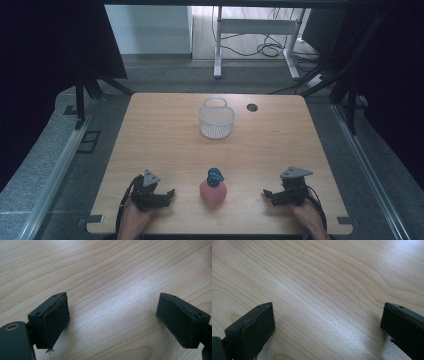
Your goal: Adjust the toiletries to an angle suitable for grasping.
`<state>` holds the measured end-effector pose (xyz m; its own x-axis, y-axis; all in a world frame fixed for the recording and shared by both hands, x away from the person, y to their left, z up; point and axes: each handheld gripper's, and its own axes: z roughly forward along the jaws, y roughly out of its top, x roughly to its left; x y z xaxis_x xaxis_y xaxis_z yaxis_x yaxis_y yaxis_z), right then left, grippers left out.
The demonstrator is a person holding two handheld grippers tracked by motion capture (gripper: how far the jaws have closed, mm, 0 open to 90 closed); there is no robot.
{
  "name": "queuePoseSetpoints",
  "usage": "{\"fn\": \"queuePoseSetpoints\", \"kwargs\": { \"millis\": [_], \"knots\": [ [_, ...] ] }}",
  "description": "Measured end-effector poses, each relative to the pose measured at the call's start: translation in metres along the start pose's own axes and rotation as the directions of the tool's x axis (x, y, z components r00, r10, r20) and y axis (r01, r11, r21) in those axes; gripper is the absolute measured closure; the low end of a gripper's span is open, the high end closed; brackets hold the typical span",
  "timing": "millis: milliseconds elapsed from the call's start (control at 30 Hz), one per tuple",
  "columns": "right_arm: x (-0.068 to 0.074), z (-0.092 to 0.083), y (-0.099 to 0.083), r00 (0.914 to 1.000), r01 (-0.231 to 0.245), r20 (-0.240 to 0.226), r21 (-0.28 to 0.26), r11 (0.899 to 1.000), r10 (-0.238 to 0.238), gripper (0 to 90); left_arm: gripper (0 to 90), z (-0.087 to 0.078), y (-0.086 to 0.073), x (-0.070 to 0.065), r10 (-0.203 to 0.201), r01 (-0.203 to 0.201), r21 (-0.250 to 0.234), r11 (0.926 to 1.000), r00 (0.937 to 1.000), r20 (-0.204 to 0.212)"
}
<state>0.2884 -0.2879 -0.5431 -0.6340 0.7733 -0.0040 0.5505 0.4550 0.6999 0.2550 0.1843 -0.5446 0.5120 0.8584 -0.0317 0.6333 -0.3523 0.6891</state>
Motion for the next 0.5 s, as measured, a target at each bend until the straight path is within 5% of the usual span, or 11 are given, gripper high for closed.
{"fn": "queuePoseSetpoints", "kwargs": {
  "millis": [500],
  "knots": [
    [0.0009,-0.0003,-0.0004,1.0,-0.006,0.004,-0.001,1.0,0.006,0.0,12.4,-0.002,-0.0009,0.0014,0.016,-0.016,0.005,0.9999,0.9998,0.013]
  ]
}}
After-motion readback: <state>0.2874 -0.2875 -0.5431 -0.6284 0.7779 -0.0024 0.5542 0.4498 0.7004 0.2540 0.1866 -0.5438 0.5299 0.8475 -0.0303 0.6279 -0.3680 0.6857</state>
